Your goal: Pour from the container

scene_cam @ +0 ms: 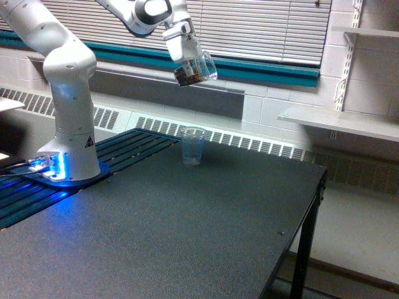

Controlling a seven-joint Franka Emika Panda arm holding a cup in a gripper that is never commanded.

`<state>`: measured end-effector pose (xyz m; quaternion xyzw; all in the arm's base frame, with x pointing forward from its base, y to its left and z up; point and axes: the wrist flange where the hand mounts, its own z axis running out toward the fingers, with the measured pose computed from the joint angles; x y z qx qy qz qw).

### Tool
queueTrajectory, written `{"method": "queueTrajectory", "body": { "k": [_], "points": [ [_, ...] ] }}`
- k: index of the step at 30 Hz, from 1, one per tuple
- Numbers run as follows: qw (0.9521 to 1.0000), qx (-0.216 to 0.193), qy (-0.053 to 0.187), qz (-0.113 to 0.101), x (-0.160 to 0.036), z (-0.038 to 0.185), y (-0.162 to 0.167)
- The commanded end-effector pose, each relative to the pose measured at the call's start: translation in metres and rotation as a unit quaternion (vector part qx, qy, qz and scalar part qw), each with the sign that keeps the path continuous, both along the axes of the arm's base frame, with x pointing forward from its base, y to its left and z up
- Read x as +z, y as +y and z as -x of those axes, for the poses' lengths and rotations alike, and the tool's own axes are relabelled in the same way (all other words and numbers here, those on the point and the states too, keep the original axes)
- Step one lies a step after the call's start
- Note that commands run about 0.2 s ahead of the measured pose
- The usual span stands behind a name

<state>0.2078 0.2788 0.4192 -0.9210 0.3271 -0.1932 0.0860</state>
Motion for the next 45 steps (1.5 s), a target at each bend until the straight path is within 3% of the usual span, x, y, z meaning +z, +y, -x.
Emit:
{"method": "queueTrajectory", "body": {
  "k": [1, 16, 24, 31, 37, 45],
  "points": [
    [0.9949, -0.092, 0.019, -0.036, -0.008, 0.006, 0.001],
    [0.9827, -0.152, 0.065, -0.083, -0.03, 0.018, 0.01],
    [0.9758, -0.178, 0.083, -0.096, -0.04, 0.026, 0.015],
    [0.9676, -0.197, 0.099, -0.123, -0.046, 0.031, 0.02],
    [0.9605, -0.211, 0.12, -0.136, -0.06, 0.033, 0.017],
    [0.9553, -0.217, 0.141, -0.144, -0.076, 0.032, 0.01]
  ]
}}
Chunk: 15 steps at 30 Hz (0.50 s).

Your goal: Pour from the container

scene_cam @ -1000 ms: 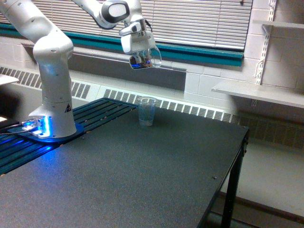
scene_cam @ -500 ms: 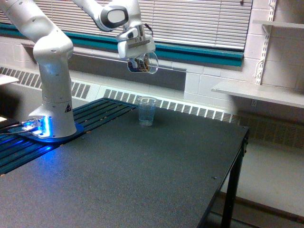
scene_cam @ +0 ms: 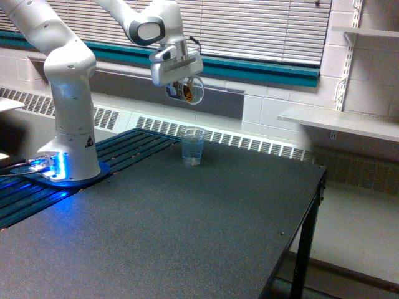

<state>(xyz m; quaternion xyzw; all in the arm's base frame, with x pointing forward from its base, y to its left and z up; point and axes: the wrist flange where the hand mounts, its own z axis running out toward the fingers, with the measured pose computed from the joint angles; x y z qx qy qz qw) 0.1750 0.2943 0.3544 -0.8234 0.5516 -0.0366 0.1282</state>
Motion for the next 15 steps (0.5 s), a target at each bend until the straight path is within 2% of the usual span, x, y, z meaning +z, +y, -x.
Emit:
{"method": "queueTrajectory", "body": {
  "k": [1, 15],
  "points": [
    [0.9999, 0.001, 0.011, -0.005, -0.012, -0.001, -0.006],
    [0.9986, 0.019, 0.039, -0.029, -0.026, -0.01, -0.015]
  ]
}}
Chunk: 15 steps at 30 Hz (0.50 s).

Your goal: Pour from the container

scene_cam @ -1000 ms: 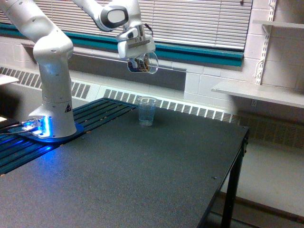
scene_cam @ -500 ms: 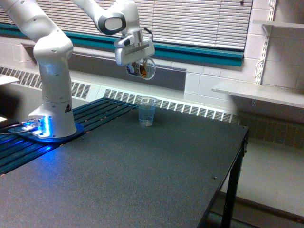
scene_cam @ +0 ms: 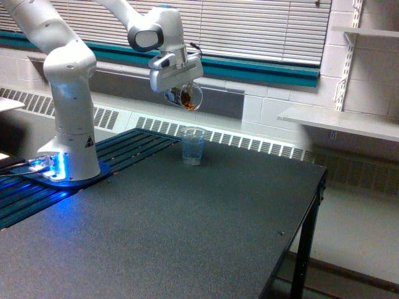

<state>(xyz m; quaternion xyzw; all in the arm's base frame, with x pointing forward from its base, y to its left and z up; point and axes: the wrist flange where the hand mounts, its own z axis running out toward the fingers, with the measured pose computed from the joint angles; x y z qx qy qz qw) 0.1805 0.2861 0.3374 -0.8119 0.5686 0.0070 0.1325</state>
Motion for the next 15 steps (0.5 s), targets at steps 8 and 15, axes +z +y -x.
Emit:
{"method": "queueTrajectory", "body": {
  "k": [8, 15],
  "points": [
    [0.9987, 0.045, 0.022, -0.012, -0.017, -0.006, -0.008],
    [0.9976, 0.057, 0.033, -0.022, -0.023, -0.006, -0.005]
  ]
}}
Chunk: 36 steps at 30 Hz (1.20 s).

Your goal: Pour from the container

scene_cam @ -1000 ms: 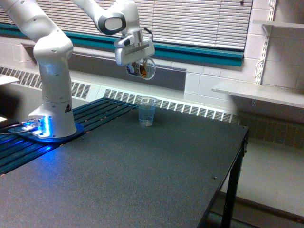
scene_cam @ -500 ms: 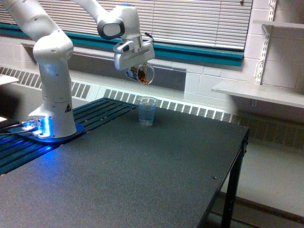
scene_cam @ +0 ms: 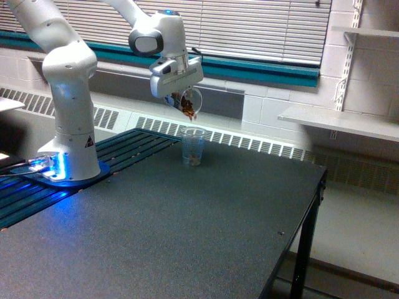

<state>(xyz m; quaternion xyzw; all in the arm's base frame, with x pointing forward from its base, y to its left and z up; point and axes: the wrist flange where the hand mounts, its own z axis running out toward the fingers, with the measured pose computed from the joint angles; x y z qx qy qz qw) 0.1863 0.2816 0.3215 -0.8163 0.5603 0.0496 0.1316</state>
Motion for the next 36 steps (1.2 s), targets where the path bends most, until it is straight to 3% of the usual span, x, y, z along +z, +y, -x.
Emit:
{"method": "queueTrajectory", "body": {
  "k": [1, 36],
  "points": [
    [0.9991, 0.043, -0.002, -0.002, -0.007, -0.001, -0.001],
    [0.996, 0.074, 0.031, -0.04, -0.027, -0.006, 0.004]
  ]
}}
